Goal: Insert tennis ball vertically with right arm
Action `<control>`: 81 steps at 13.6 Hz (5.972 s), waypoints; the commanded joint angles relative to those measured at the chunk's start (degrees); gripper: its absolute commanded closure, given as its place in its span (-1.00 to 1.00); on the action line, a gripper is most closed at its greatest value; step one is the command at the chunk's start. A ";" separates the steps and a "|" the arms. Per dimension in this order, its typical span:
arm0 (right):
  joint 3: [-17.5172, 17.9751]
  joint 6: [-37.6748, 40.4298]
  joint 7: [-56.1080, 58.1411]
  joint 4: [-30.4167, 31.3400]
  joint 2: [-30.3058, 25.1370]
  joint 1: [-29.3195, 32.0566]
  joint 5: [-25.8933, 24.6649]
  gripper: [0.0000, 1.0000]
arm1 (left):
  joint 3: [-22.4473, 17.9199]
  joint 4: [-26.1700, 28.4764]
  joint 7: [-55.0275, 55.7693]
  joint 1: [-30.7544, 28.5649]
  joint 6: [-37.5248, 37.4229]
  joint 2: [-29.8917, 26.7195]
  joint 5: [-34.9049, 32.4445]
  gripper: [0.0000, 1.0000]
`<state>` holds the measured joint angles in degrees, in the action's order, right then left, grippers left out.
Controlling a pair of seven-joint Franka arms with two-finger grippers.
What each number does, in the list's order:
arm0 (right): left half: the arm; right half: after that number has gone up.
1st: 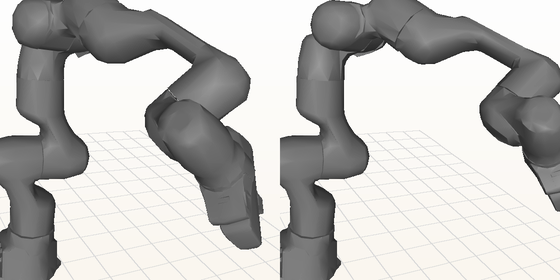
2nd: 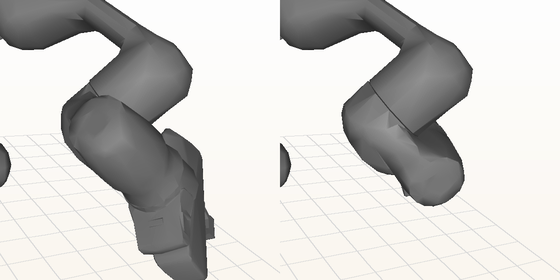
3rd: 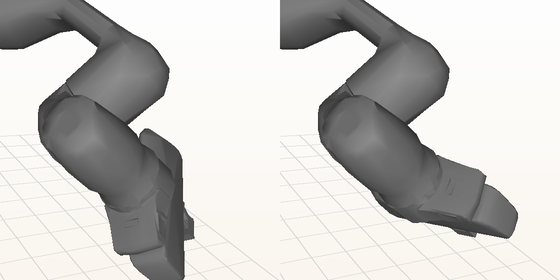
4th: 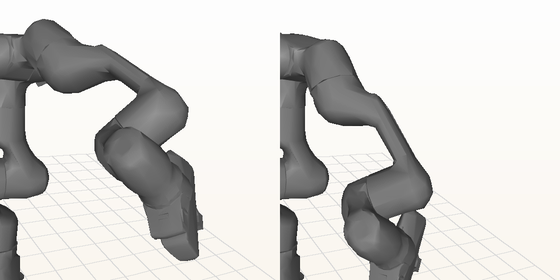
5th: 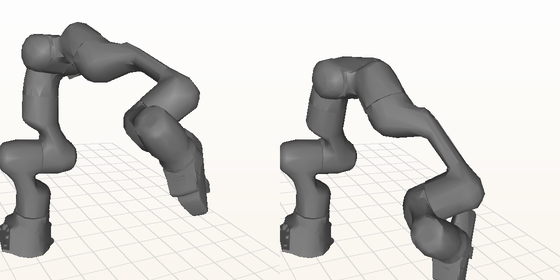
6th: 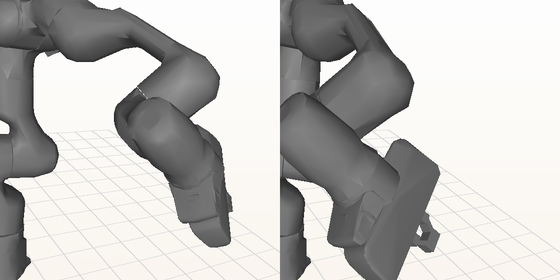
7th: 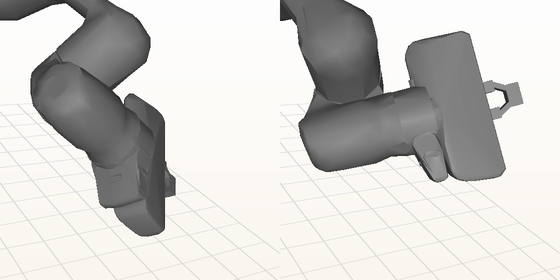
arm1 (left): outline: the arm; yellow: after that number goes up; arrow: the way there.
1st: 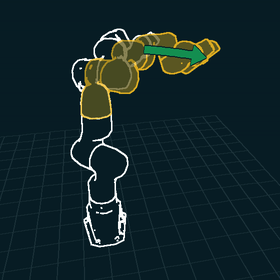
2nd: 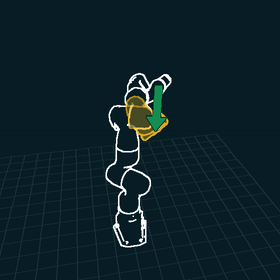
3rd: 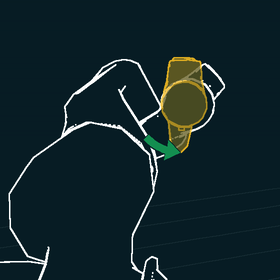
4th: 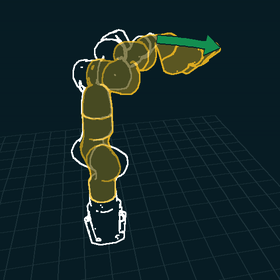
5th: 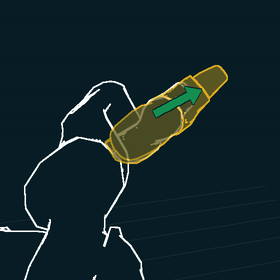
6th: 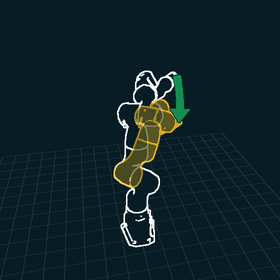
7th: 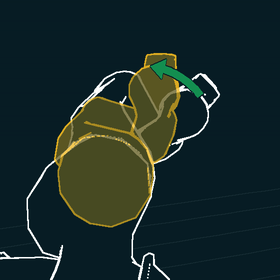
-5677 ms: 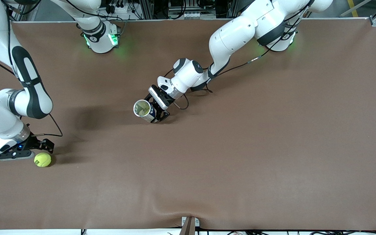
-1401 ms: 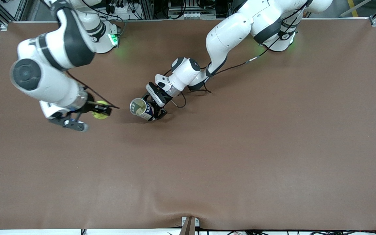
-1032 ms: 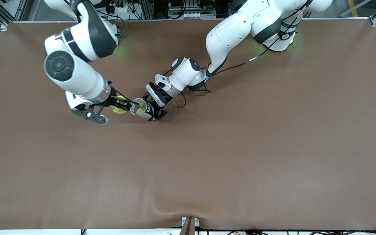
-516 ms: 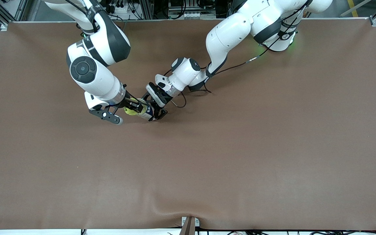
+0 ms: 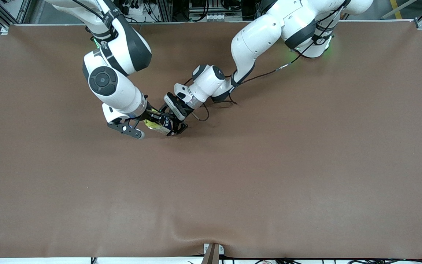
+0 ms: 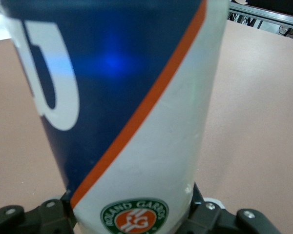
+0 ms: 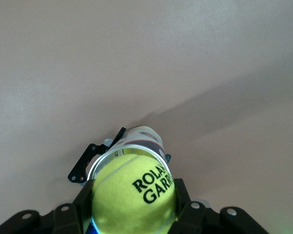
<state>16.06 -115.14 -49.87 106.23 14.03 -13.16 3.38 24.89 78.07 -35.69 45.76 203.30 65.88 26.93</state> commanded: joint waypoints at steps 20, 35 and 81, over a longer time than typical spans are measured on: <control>-11.20 29.07 29.87 -21.92 -7.17 7.62 -3.11 -1.00 | -0.80 -0.73 2.02 0.73 -0.19 -1.54 0.14 -0.82; -23.27 37.69 50.31 -25.48 -14.37 10.87 -1.97 -1.00 | -0.89 2.08 1.94 0.29 -0.19 -1.63 0.14 -0.85; -19.66 32.96 49.87 -22.56 -13.24 10.08 -6.01 -1.00 | 1.22 26.34 7.56 -9.72 -11.59 -20.43 0.31 -1.00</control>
<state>-3.60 -82.90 -0.13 84.27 0.55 -2.85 -1.91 25.75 101.08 -30.01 37.58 195.15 49.19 26.93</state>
